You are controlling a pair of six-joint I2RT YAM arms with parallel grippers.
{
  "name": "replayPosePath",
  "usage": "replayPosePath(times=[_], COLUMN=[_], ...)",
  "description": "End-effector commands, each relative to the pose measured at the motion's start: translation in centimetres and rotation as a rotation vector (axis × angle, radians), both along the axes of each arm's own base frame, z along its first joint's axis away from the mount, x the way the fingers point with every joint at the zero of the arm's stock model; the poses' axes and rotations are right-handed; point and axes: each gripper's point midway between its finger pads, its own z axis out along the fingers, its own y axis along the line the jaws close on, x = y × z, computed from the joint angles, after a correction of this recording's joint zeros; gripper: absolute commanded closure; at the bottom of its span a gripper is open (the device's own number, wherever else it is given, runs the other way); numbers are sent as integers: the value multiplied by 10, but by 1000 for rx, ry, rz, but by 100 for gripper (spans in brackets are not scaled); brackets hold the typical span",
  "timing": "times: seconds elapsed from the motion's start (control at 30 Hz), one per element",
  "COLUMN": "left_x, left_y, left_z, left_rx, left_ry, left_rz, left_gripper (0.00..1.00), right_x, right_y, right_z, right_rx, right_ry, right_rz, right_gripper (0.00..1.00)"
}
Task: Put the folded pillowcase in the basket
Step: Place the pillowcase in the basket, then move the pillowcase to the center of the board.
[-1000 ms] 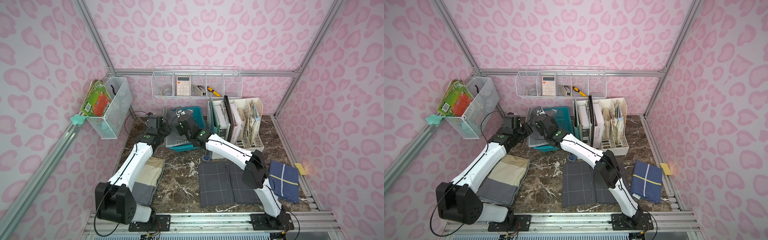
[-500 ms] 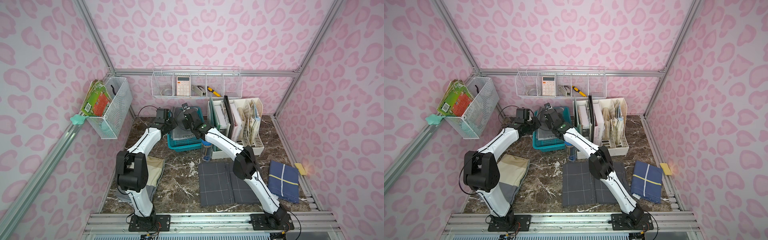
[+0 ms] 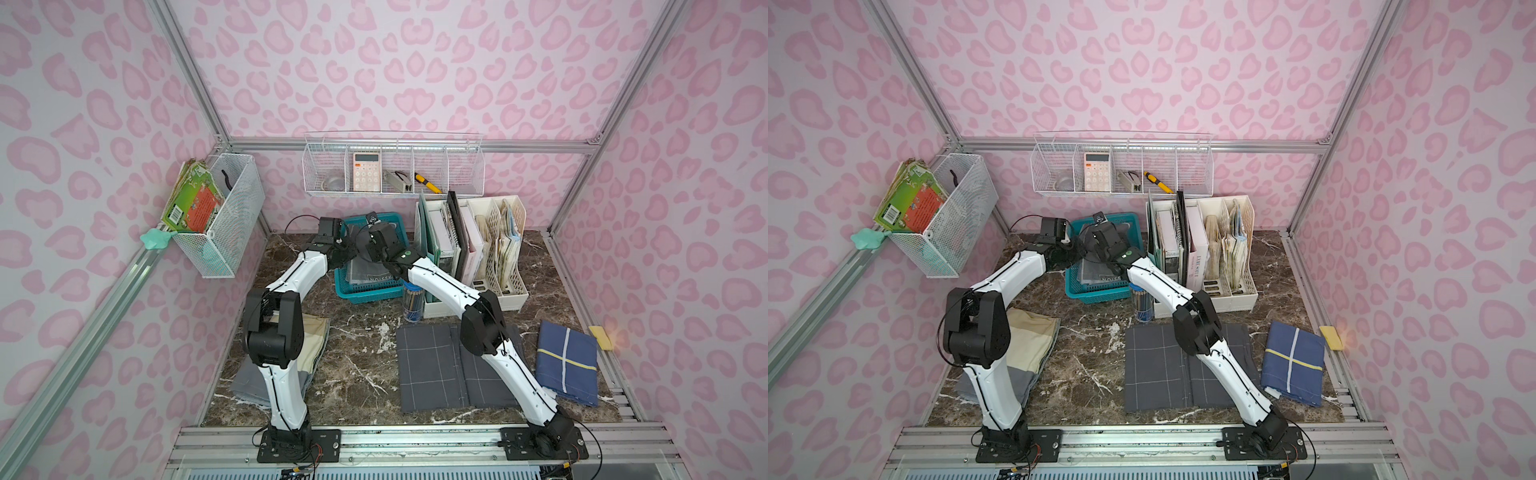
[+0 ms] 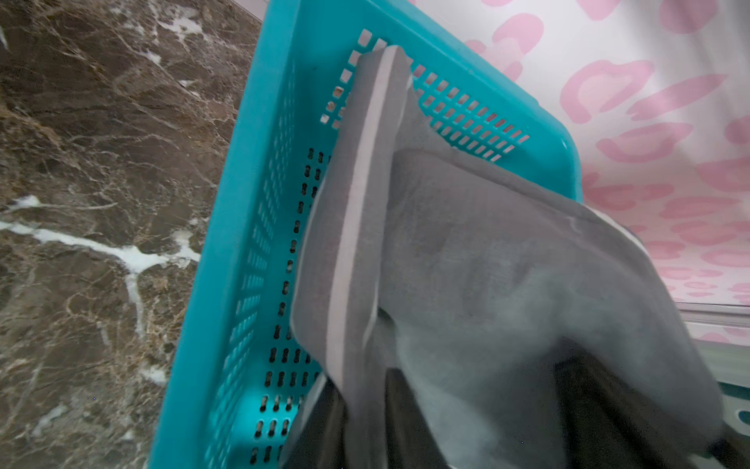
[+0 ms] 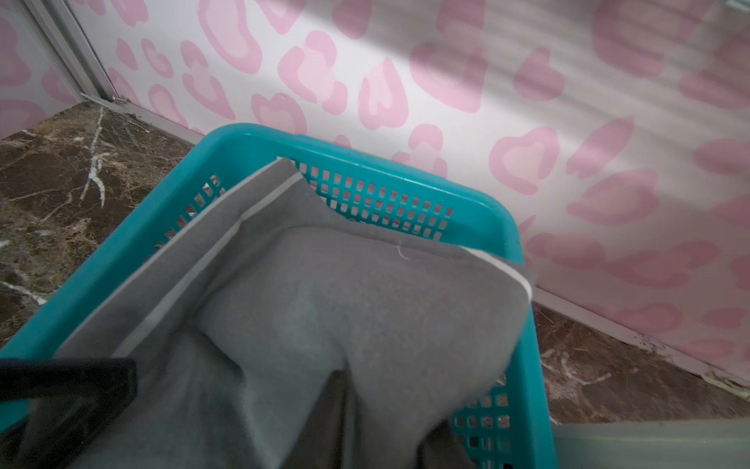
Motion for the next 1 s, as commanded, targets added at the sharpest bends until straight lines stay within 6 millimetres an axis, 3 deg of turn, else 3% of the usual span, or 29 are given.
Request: replayPosePath(times=[0.0,0.1,0.2,0.3,0.47,0.5,0.6,0.77,0.9,0.97], left_x=[-5,-10,-20,-35,-75,-88,-127,-190,-240,-265], left_y=[-6,-4,2,10,30,38,61,82,98,109], left_z=[10,30,55,74,86,78,70,54,34,25], left_rx=[-24,-20,1,23,56,79,145,177,190,207], left_ry=[36,22,-15,-41,-57,-38,3,57,101,115], left_rz=[-28,-24,-7,17,77,106,184,268,352,407], left_gripper=[54,42,32,29,23,23,17,14,7,2], right_x=[-5,-15,-27,-42,-83,-93,-124,-173,-208,-224], right_y=[5,9,11,10,7,5,-5,-26,-43,-52], right_z=[30,58,88,114,143,146,146,134,113,92], right_rx=[32,32,43,66,88,97,125,163,188,177], right_ry=[-53,-106,-146,-171,-195,-194,-175,-130,-82,-52], right_rz=[-7,-4,-1,4,38,48,81,114,132,136], right_gripper=[32,19,17,17,16,16,15,14,11,10])
